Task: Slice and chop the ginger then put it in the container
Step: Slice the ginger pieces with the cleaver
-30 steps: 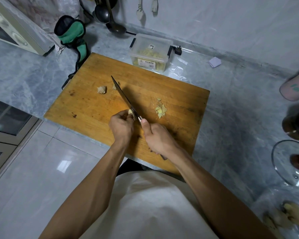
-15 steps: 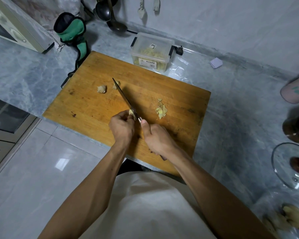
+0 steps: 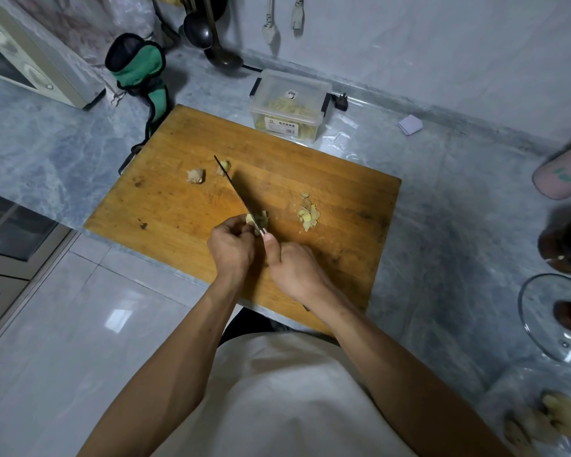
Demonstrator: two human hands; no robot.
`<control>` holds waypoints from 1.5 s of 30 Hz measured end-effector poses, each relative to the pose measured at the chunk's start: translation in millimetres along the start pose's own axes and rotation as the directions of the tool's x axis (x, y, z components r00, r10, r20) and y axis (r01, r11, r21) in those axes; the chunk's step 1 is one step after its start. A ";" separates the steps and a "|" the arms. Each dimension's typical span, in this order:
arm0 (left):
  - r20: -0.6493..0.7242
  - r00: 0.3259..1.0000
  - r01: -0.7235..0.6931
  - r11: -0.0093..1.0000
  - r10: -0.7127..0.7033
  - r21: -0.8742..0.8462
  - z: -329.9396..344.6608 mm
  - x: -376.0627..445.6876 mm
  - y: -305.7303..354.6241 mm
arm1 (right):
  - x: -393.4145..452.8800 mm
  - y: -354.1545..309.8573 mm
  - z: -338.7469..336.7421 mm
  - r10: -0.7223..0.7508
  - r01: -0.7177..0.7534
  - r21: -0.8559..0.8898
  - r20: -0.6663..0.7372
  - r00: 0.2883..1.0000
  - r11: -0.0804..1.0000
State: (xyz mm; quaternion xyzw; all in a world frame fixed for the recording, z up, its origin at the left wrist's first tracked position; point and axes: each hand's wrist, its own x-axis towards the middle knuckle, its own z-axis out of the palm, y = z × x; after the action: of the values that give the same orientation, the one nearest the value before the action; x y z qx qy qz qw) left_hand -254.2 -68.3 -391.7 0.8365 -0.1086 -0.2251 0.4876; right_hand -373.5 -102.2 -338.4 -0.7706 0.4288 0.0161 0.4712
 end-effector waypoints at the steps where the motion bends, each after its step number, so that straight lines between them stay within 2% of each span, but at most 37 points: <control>1: 0.012 1.000 -0.002 1.000 0.002 -0.004 -0.8 0.8 -1.6 | -0.6 -0.2 -2.5 0.010 -0.010 0.012 0.001 1.000 1.000; 5: 0.084 0.996 0.002 0.999 0.001 -0.038 -4.0 8.0 -10.5 | -6.5 6.9 -14.4 0.087 -0.086 0.112 -0.007 0.996 0.990; 11: 0.123 0.992 0.021 0.998 -0.014 -0.057 -6.9 12.9 -8.6 | -21.8 30.0 -31.8 0.188 -0.168 0.173 -0.108 0.976 0.970; 16: 0.203 0.978 0.054 0.996 -0.039 -0.066 -10.0 19.8 -8.8 | -25.9 28.9 -28.4 0.180 -0.146 0.242 -0.123 0.976 0.959; 21: 0.238 0.970 -0.051 0.999 0.045 0.017 -13.7 16.9 -3.7 | -23.3 24.4 -11.1 0.173 -0.143 0.280 -0.084 0.981 0.949; 27: 0.230 0.970 -0.091 0.993 0.072 0.074 -18.2 24.3 -8.0 | -31.1 37.8 -21.7 0.275 -0.217 0.358 -0.118 0.954 0.908; 31: 0.208 0.978 -0.050 0.994 0.030 0.095 -20.8 26.7 -13.8 | -34.2 36.7 -23.9 0.250 -0.198 0.330 -0.123 0.960 0.923; 36: 0.220 0.976 -0.008 0.998 -0.005 0.059 -20.4 19.5 -10.1 | -27.8 28.8 -14.0 0.191 -0.166 0.303 -0.056 0.980 0.938; 45: 0.257 0.953 -0.221 0.946 0.158 0.238 -20.6 15.5 -7.9 | -36.8 50.7 -39.0 0.303 -0.243 0.424 -0.080 0.950 0.873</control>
State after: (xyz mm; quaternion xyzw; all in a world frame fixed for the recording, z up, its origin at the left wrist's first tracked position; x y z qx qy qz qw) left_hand -231.0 -54.8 -394.0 0.8471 -0.2749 -0.2574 0.3749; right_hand -445.8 -116.8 -337.1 -0.5855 0.5600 -0.0629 0.5827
